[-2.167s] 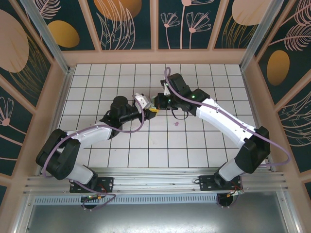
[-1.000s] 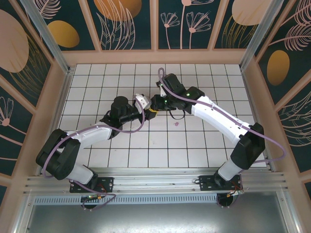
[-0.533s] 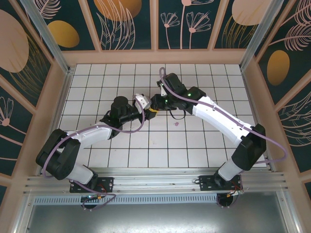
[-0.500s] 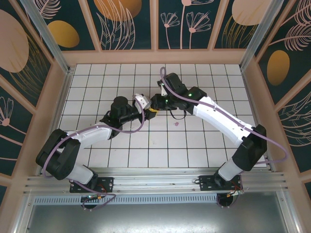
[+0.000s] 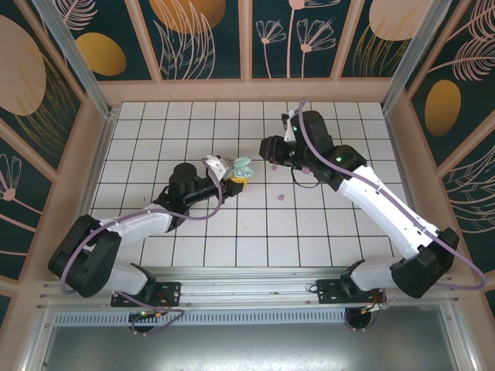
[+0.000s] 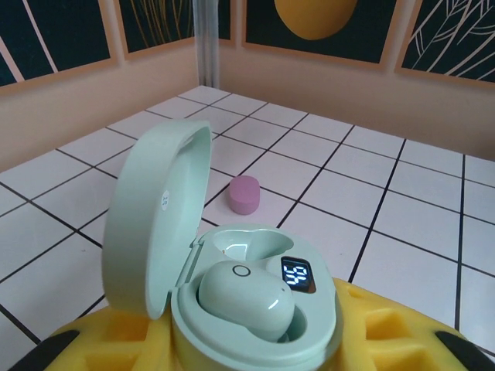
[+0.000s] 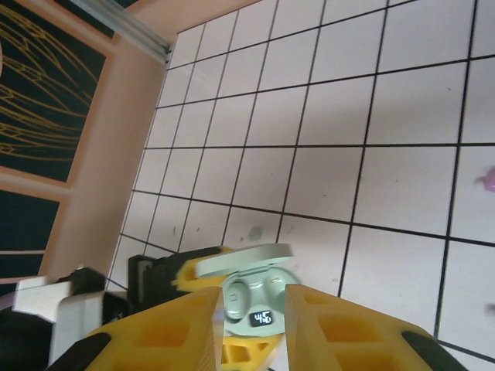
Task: Insert wireless bluetooth earbuds into charging case
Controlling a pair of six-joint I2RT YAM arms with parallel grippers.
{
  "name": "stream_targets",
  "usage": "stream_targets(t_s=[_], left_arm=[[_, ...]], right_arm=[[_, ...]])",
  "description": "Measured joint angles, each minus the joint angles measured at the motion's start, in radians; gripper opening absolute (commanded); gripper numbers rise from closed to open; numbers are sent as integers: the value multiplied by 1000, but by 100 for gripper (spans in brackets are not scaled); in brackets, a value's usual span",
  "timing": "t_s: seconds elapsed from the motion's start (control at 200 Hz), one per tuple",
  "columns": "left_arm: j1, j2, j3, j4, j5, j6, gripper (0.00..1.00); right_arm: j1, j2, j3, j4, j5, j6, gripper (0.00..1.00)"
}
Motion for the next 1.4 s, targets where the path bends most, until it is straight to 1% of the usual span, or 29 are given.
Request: stream_targets(t_s=[0.2, 0.395, 0.505, 0.651, 0.806, 0.926, 1.056, 1.231, 1.401], left_arm=[[10, -5, -53, 57, 17, -74, 21], [73, 2, -87, 134, 69, -179, 21], [111, -10, -97, 146, 84, -211, 21], [155, -113, -113, 114, 82, -218, 19], [176, -272, -124, 15, 43, -200, 18], [182, -407, -163, -62, -16, -185, 18], [186, -536, -196, -152, -71, -175, 18], [186, -640, -209, -260, -121, -163, 18], [186, -693, -211, -325, -151, -160, 17]], right_arm=[[-79, -5, -113, 37, -48, 48, 27], [-87, -4, -219, 86, -79, 79, 27], [-87, 10, -265, 109, -101, 94, 27], [-87, 100, -279, 151, -138, 110, 26], [-83, 213, -278, 191, -166, 113, 26], [-53, 310, -247, 204, -182, 113, 26], [4, 432, -180, 220, -209, 112, 26], [72, 595, -51, 237, -246, 109, 25], [123, 718, 79, 235, -265, 109, 25]])
